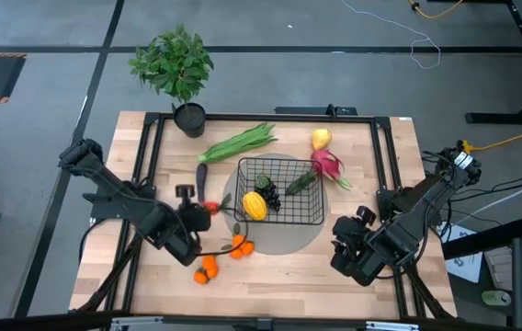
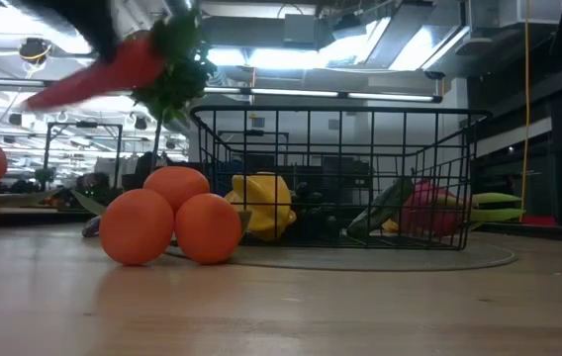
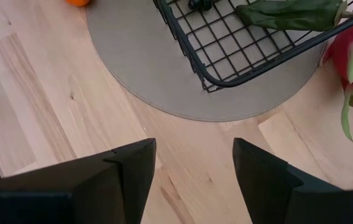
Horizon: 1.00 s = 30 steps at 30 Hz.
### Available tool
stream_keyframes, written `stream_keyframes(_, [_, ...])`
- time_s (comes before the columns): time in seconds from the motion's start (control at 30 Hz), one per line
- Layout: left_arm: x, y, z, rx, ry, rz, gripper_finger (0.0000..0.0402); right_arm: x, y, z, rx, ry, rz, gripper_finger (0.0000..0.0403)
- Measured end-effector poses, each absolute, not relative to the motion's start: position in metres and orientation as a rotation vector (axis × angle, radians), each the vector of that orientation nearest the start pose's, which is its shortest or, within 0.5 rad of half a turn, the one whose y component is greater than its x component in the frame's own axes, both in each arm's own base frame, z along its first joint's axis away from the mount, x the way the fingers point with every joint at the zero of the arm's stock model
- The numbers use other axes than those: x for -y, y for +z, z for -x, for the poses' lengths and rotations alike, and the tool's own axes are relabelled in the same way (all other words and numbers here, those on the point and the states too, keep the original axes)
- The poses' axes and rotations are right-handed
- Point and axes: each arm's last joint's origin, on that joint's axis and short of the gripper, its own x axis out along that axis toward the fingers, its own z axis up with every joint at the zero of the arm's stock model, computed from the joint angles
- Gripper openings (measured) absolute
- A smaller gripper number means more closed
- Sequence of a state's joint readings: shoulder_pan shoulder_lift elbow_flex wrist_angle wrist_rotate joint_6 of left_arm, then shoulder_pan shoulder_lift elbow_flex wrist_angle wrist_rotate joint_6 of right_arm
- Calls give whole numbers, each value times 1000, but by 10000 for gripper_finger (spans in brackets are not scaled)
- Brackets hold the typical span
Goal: Build produce basket
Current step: Put the carrot into the black wire basket, then put the left orange tangerines into the black wire basket
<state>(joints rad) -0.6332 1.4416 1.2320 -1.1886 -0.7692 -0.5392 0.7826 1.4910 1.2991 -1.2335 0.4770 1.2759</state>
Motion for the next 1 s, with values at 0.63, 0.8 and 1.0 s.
stream_keyframes(0.63, [12, 335, -345, -641, 65, -258, 69, -177, 286, -197, -1052, -469, -289, 204])
stream_keyframes(0.8, [12, 324, -354, -665, 73, -268, 115, -177, 286, -197, -1053, -469, -289, 204])
stream_keyframes(1.0, [18, 325, -352, -664, 60, -275, 138, -177, 286, -197, -1052, -469, -293, 204])
